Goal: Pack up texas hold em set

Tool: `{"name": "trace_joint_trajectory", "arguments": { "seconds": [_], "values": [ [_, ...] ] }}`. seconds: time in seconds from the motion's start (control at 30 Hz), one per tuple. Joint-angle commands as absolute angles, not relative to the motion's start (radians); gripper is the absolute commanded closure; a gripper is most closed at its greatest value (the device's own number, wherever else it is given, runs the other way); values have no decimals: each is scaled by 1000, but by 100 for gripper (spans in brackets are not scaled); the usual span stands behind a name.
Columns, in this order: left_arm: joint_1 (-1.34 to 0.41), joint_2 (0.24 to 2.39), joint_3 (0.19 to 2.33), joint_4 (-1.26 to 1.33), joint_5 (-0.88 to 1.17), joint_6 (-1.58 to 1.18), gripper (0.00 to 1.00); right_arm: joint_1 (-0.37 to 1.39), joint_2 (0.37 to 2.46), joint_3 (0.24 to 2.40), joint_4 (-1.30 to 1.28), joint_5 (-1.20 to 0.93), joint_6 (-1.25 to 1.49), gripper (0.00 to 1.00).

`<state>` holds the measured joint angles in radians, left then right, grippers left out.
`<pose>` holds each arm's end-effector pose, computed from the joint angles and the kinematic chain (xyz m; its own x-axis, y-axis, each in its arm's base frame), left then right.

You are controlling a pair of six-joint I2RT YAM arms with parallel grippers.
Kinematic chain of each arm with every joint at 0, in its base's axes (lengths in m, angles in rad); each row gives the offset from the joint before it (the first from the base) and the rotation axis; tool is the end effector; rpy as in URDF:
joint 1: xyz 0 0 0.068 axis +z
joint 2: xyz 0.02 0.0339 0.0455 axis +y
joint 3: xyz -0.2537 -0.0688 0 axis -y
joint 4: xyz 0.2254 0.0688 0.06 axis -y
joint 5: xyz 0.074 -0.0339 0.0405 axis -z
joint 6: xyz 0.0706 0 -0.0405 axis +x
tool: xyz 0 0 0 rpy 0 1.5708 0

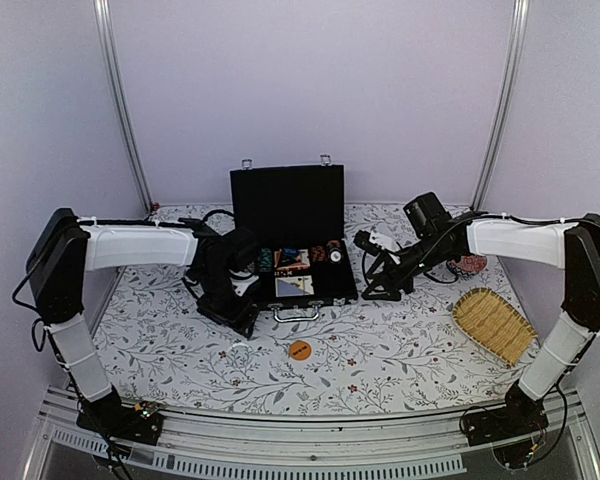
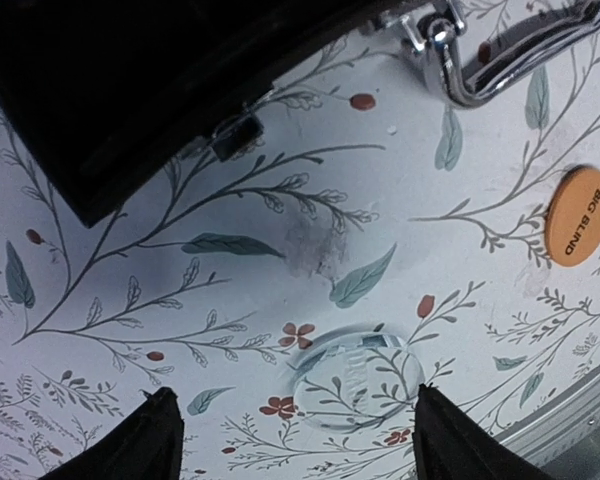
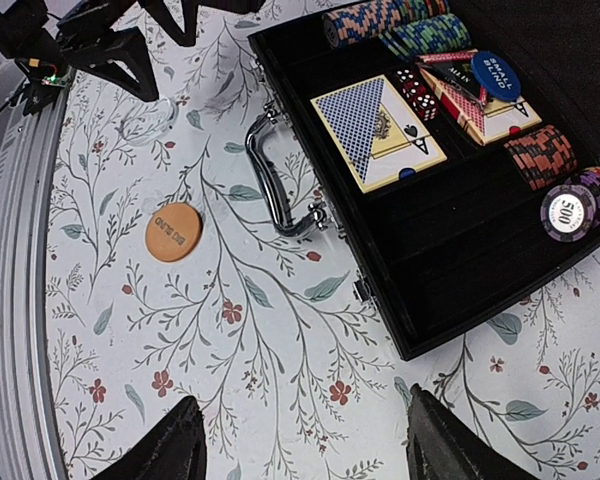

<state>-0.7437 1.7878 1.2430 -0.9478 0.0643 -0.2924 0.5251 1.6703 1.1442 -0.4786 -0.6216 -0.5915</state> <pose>0.2249 -0.2131 0.1517 -0.8984 0.4356 -0.0563 0.4390 0.8946 -0.0839 0.2742 0.2064 0.1937 -0.2283 -0.6561 -0.7193 -0.9698 0.2180 0.1089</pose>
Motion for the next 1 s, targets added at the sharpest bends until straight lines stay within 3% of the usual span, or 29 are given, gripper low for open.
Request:
{"name": "trace_joint_trajectory", "arguments": {
  "seconds": [0.0, 0.97],
  "values": [
    [-793, 1854, 1227, -918, 84, -294, 21, 524, 1692, 1143, -485, -620, -601, 31],
    [-904, 1908, 1151, -960, 27, -369, 28, 526, 1730, 1164, -512, -640, -607, 31]
  ]
}}
